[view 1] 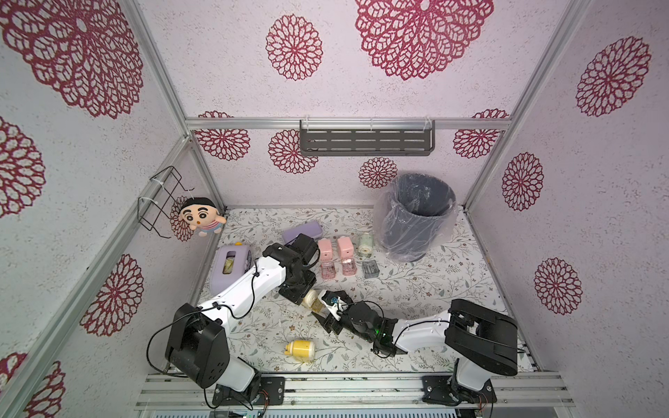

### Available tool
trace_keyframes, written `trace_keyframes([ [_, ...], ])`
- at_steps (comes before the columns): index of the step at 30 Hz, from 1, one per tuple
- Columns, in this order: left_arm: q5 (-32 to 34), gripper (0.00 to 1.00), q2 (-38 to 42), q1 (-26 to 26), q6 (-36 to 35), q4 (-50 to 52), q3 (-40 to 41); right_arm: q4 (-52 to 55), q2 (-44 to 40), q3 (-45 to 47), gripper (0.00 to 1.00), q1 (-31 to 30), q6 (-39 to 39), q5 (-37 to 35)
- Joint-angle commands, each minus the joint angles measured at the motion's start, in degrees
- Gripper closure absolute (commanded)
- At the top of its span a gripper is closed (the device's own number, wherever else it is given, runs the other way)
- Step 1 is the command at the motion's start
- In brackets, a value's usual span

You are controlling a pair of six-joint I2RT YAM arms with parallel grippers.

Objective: Take out the pencil sharpener tray and clean the shavings
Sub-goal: Open the container of the pencil sharpener.

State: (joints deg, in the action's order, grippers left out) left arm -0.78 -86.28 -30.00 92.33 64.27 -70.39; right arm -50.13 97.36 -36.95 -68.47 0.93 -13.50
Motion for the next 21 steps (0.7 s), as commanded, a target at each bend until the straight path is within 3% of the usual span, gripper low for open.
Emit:
trace_keyframes([
  [1, 0.8, 0.65, -0.3, 0.4, -0.4, 0.7, -1.6, -2.6, 1.2, -1.6, 0.17, -0.3, -0.9, -1.1],
  [16, 0.8, 0.65, -0.2, 0.3, -0.4, 0.6, -1.2, -3.0, 3.6, -4.1, 0.27, -0.3, -0.8, -0.2],
  [21, 0.9, 0.65, 0.0, 0.2, -0.3, 0.5, -1.0, -2.7, 3.7, -4.2, 0.43, -0.3, -0.7, 0.2],
])
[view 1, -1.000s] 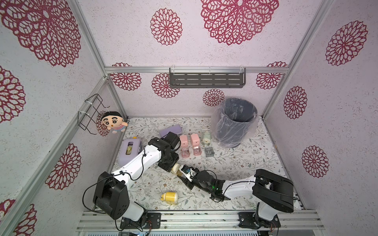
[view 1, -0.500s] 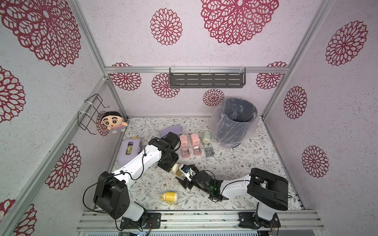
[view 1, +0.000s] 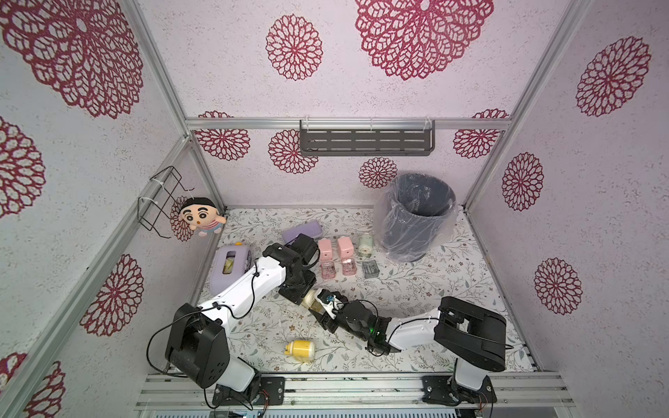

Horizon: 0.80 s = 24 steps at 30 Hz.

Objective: Take out the pencil sharpener tray and clean the shavings
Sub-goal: Open the container of the pencil sharpener, then place the pencil sharpener at the center of the board.

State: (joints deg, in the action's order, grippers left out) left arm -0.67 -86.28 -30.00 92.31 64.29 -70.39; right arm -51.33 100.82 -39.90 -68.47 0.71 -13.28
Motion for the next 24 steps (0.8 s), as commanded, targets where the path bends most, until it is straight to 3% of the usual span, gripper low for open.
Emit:
trace_keyframes([
  [1, 0.9, 0.65, 0.1, 0.2, -0.2, 0.5, -1.0, -1.5, 0.1, -1.1, 0.47, -0.3, -0.5, -0.1],
  [8, 3.1, 0.63, 0.1, 0.5, -1.0, 0.4, -0.8, -1.1, -2.4, 1.1, 0.59, -0.3, -0.7, -0.1],
  [16, 7.5, 0.63, 0.0, 3.8, -4.5, -0.9, 1.1, -2.3, -6.0, 6.8, 0.62, -0.3, -3.1, -1.0],
  [24, 12.5, 0.62, -4.9, 10.5, -17.6, -2.3, 1.0, -4.6, -6.2, 9.6, 0.63, -0.3, -6.0, -1.4],
])
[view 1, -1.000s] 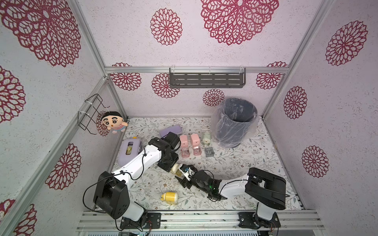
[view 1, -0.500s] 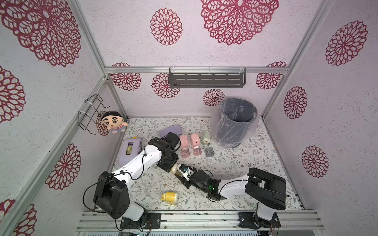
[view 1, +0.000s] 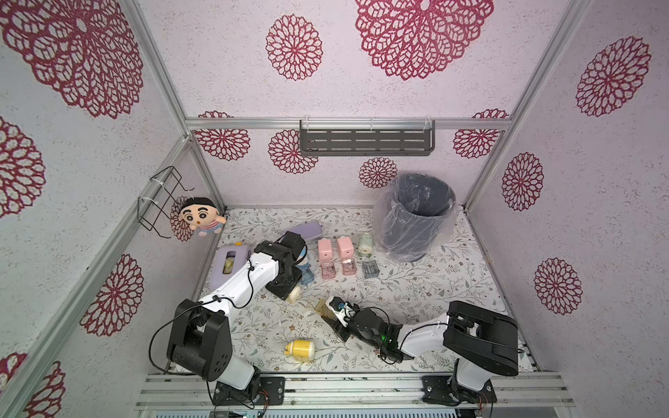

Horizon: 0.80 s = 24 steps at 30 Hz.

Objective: Take out the pencil sharpener tray and clean the shavings
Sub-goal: Place the pencil sharpener at the center of the board.

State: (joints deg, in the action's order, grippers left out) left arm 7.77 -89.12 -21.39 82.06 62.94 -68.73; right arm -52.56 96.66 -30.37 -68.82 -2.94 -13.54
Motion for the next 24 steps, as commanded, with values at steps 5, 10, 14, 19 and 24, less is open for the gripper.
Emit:
trace_keyframes([
  [5, 6.6, 0.6, -7.3, 4.2, -15.7, -2.1, -3.8, -4.0, -1.7, 0.5, 0.63, 0.1, -3.1, -1.2],
  [10, 7.4, 0.6, -12.6, 5.9, -21.9, -3.8, -7.7, -4.4, -1.9, 0.8, 0.63, 0.1, -3.2, -1.2],
  [14, 5.4, 0.58, -15.8, 6.9, -26.8, -8.1, -9.4, -4.3, -2.2, 1.1, 0.63, 0.1, -3.4, -1.4],
  [19, 4.2, 0.55, -19.5, 8.4, -29.6, -8.5, -12.2, -4.4, -2.4, 1.5, 0.63, 0.1, -3.5, -1.6],
  [24, 3.2, 0.4, -20.4, 9.2, -30.5, -8.8, -12.3, -4.6, -2.0, 1.6, 0.63, 0.1, -3.6, -1.7],
])
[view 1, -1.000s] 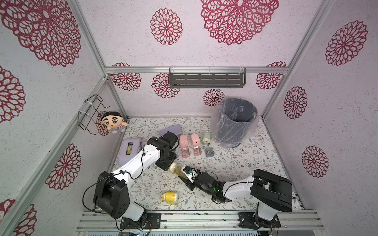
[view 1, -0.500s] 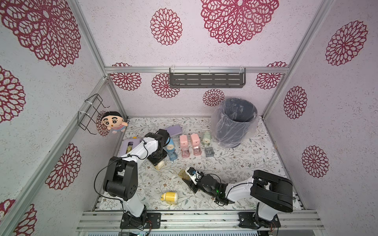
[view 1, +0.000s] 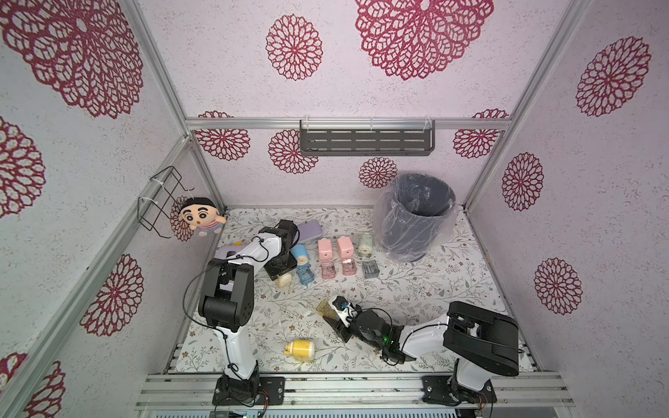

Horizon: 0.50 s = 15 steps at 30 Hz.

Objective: Take out the pencil sharpener tray and clean the shavings
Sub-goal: Place the pencil sharpener at the center of the board.

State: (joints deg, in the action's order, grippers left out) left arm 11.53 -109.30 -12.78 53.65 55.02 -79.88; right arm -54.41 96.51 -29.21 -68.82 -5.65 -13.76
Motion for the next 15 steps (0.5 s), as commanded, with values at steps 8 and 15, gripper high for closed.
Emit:
trace_keyframes([
  [8, -1.2, 0.25, 1.0, 0.7, -2.1, -0.4, -1.1, -2.7, -1.3, -0.1, 0.64, 0.1, -0.9, -1.2],
  [15, -1.4, 0.25, 4.5, 0.7, -1.4, -0.7, 0.7, -2.6, -1.4, -0.1, 0.64, 0.1, -1.1, -1.2],
])
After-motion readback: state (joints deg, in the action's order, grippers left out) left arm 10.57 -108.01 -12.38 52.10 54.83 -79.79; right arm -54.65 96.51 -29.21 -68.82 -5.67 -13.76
